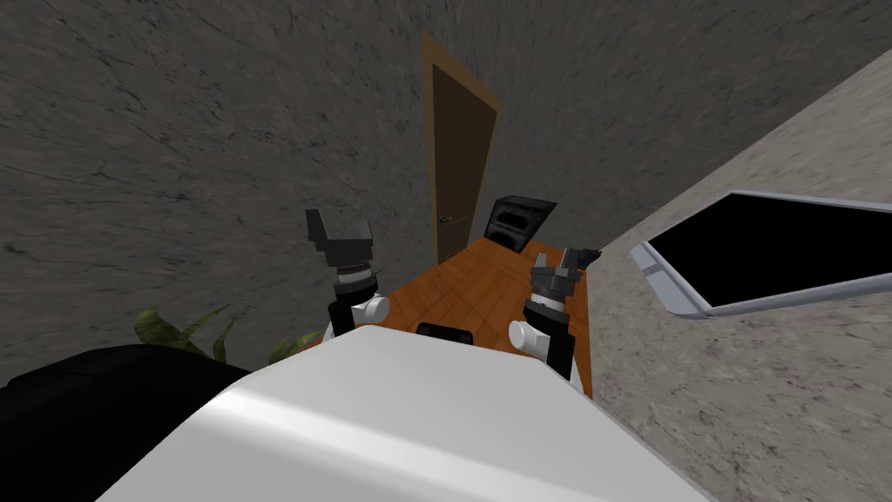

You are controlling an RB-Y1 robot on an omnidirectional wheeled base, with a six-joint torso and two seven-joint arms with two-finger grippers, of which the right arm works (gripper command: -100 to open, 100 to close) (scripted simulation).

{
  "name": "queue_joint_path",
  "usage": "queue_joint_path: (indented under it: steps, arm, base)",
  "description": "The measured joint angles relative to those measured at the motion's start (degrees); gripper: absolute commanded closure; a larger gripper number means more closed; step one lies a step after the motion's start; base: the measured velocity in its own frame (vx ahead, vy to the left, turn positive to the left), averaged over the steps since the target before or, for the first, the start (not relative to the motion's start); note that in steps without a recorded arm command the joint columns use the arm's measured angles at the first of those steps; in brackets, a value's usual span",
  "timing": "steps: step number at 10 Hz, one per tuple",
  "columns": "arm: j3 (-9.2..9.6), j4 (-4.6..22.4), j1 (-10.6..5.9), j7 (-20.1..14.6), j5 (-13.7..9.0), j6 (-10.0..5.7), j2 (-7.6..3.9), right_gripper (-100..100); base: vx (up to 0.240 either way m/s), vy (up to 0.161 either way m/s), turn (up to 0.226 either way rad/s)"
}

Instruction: Pull the door open

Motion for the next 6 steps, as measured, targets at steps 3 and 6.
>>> queue_joint_path:
  steps: [3, 6]
  arm:
    - [-0.04, 3.37, -1.16, -0.16, -0.23, -0.57, -1.5, -100]
    - [-0.12, 7.27, -2.89, -0.25, -0.42, -1.06, -2.73, -100]
  base:
    - [0.128, -0.031, 0.155]
    - [0.106, -0.039, 0.144]
